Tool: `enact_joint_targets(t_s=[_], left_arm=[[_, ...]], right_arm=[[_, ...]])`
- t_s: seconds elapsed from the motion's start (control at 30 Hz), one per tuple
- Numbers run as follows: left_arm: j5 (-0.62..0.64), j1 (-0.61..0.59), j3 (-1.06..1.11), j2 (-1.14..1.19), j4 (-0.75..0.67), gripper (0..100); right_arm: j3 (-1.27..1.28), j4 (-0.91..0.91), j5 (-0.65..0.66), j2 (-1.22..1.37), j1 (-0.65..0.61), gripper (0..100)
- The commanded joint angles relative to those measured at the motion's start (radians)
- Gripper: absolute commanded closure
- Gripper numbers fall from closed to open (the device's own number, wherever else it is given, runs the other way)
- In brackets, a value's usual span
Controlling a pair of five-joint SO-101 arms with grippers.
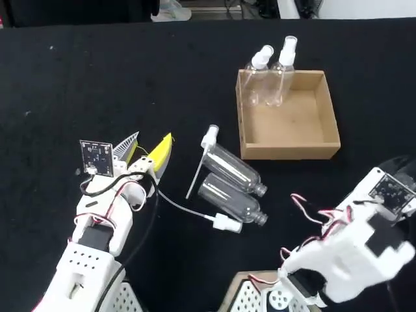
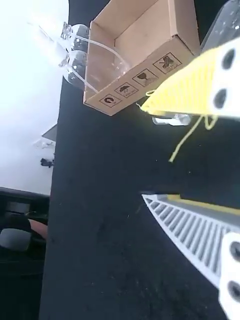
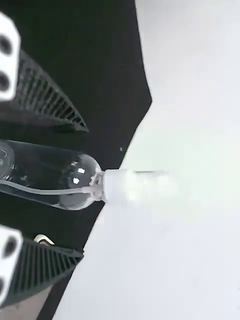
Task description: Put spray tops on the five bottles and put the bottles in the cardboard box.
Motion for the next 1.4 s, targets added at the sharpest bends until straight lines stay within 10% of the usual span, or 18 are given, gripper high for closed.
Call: enact_joint_targets(t_s=[0.0,0.43,1.37], left_arm=[[-0.008,0.005,-0.008,-0.012,-0.023,75],[-0.008,0.005,-0.012,-0.011,-0.023,75],[-0.008,0.005,-0.008,-0.012,-0.023,75]], right_arm=[[0.044,0.081,0.005,-0.157,-0.011,70.8],[-0.446,1.323,-0.003,-0.424,0.032,70.4],[-0.43,0.867,0.008,-0.139,0.029,70.4]])
